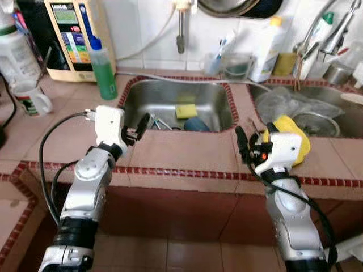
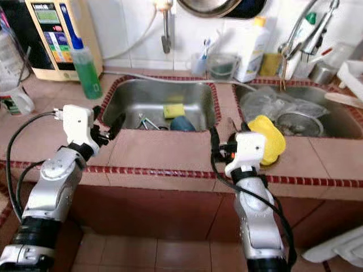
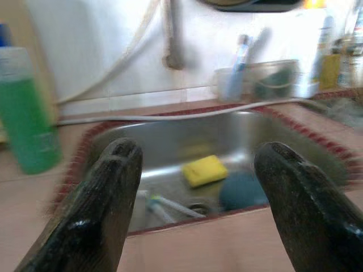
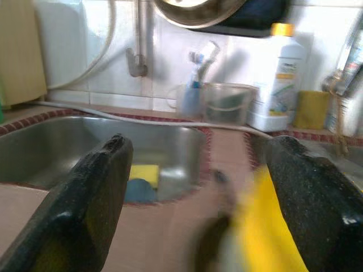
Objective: Kitchen organization
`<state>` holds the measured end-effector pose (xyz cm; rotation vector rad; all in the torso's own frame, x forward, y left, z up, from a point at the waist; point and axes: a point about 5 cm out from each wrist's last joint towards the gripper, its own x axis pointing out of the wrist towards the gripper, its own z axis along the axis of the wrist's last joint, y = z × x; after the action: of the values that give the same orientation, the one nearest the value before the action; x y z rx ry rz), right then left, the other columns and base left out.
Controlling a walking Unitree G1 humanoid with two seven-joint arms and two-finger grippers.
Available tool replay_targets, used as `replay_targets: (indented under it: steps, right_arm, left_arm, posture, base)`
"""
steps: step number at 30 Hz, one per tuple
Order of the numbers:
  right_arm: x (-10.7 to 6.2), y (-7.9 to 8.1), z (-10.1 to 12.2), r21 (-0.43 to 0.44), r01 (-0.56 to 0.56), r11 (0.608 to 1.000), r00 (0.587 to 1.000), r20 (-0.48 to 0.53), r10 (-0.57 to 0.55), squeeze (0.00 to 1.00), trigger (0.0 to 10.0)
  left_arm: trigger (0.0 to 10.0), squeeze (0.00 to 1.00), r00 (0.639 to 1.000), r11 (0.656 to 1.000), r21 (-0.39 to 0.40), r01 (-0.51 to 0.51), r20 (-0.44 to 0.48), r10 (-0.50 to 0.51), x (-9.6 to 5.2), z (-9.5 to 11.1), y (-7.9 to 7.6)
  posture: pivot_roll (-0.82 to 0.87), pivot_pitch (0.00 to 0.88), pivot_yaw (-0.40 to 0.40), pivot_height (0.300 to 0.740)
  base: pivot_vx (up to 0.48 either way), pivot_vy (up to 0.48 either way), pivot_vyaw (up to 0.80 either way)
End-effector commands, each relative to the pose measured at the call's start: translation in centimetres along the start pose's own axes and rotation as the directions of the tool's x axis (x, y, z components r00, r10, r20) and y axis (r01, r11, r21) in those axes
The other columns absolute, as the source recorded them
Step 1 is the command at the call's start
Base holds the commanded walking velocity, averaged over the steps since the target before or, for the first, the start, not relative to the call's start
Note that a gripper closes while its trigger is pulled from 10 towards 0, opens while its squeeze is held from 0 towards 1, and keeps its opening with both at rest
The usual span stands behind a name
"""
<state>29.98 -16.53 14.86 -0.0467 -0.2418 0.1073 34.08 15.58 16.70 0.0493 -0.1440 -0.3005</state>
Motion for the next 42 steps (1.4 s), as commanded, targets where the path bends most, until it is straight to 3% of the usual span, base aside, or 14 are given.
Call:
replay_targets:
  steps: [1,9,13,22,29,31,36,38,42]
  right_arm:
    - [0.0,-0.4,0.2,-0.003,0.008,1.000,1.000,0.010,-0.008,0.00,10.0]
    - [0.3,-0.1,0.2,0.001,0.003,1.000,1.000,0.014,-0.003,0.00,10.0]
    - [0.3,-0.1,0.2,0.004,0.005,1.000,1.000,0.016,-0.005,0.00,10.0]
    - [0.2,-0.7,0.1,0.005,0.039,0.999,0.999,0.009,-0.039,0.00,10.0]
    - [0.0,-1.4,-0.2,0.042,0.099,0.994,0.995,-0.016,-0.098,0.00,10.0]
    - [0.0,-2.1,-0.2,0.049,0.136,0.989,0.991,-0.025,-0.135,0.00,10.0]
    - [0.3,-3.7,-0.2,0.029,0.205,0.978,0.978,-0.048,-0.203,0.00,10.0]
    - [0.5,-4.7,0.1,0.011,0.240,0.971,0.969,-0.057,-0.239,0.00,10.0]
    - [0.6,-5.5,0.1,0.014,0.267,0.964,0.961,-0.074,-0.265,0.00,10.0]
  left_arm:
    - [10.0,0.00,0.999,1.000,0.011,0.029,0.013,-0.029,0.4,0.4,-0.5]
    - [10.0,0.00,0.999,0.999,0.025,0.034,0.018,-0.034,0.5,0.6,-0.5]
    - [10.0,0.00,1.000,1.000,-0.006,0.017,-0.003,-0.017,0.7,0.4,-0.5]
    - [10.0,0.00,0.992,0.988,0.085,0.126,-0.029,-0.124,0.6,0.4,-1.8]
    - [10.0,0.00,0.967,0.959,0.125,0.254,-0.061,-0.248,0.2,0.2,-3.9]
    - [10.0,0.00,0.960,0.959,0.068,0.275,-0.071,-0.271,0.2,0.2,-4.7]
    - [10.0,0.00,0.940,0.939,0.066,0.337,-0.084,-0.331,0.1,0.7,-7.0]
    - [10.0,0.00,0.926,0.930,0.028,0.367,-0.104,-0.362,0.1,0.7,-8.1]
    - [10.0,0.00,0.919,0.923,0.035,0.384,-0.116,-0.378,0.1,0.5,-8.6]
  posture:
    - [-0.07,0.000,0.028,0.740]
    - [-0.07,0.000,0.029,0.740]
    - [-0.07,0.000,0.030,0.740]
    - [-0.07,0.000,0.027,0.740]
    - [-0.07,0.000,0.024,0.740]
    - [-0.07,0.000,0.025,0.740]
    - [-0.08,0.000,0.026,0.740]
    - [-0.08,0.000,0.027,0.740]
    - [-0.08,0.000,0.026,0.740]
  base:
    - [0.000,-0.480,0.00]
    - [0.000,-0.457,0.00]
    - [0.000,0.000,0.00]
    - [0.000,0.000,0.00]
    - [0.000,0.000,0.00]
    - [0.000,0.000,0.00]
    - [0.000,0.000,0.00]
    - [0.000,0.000,0.00]
    - [0.000,0.000,0.00]
